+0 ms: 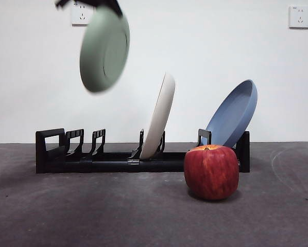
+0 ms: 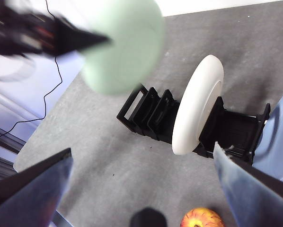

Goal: Take the green plate from the plate rack,put the plate on the table,take the apple from the table,put the apple in the plate

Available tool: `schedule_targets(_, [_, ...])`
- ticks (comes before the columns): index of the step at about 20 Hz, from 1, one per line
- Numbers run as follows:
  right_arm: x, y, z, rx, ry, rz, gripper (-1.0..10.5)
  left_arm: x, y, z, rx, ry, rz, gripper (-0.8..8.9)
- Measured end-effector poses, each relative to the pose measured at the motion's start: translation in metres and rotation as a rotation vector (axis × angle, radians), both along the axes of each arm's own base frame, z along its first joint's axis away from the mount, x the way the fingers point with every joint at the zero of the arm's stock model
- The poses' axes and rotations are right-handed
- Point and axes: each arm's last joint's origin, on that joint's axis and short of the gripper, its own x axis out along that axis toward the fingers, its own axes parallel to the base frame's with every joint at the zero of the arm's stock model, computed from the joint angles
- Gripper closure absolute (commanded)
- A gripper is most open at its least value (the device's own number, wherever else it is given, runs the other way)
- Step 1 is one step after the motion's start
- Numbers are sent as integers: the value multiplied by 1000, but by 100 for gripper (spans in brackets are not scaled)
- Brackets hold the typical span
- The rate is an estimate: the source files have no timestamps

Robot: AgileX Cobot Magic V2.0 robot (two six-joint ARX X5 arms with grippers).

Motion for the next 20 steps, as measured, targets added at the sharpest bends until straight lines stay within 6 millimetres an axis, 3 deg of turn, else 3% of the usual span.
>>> schedule_targets(4, [0, 0, -1, -3, 8, 0, 446, -42, 6, 50, 109, -32, -22, 826])
schedule_targets(7, [-1, 0, -1, -7, 4, 2, 446, -75, -5, 55, 228, 13, -107, 822])
schedule_targets(12, [-1, -1, -3, -36, 17, -11, 446, -104, -30, 55, 265, -16, -225, 822])
schedule_targets(16, [-3, -3, -8, -92, 44, -25, 446, -162, -60, 35, 432, -44, -321, 822])
schedule_targets(20, [-5, -3, -11, -126, 53, -20, 446, -203, -70, -22, 638, 29, -307, 822])
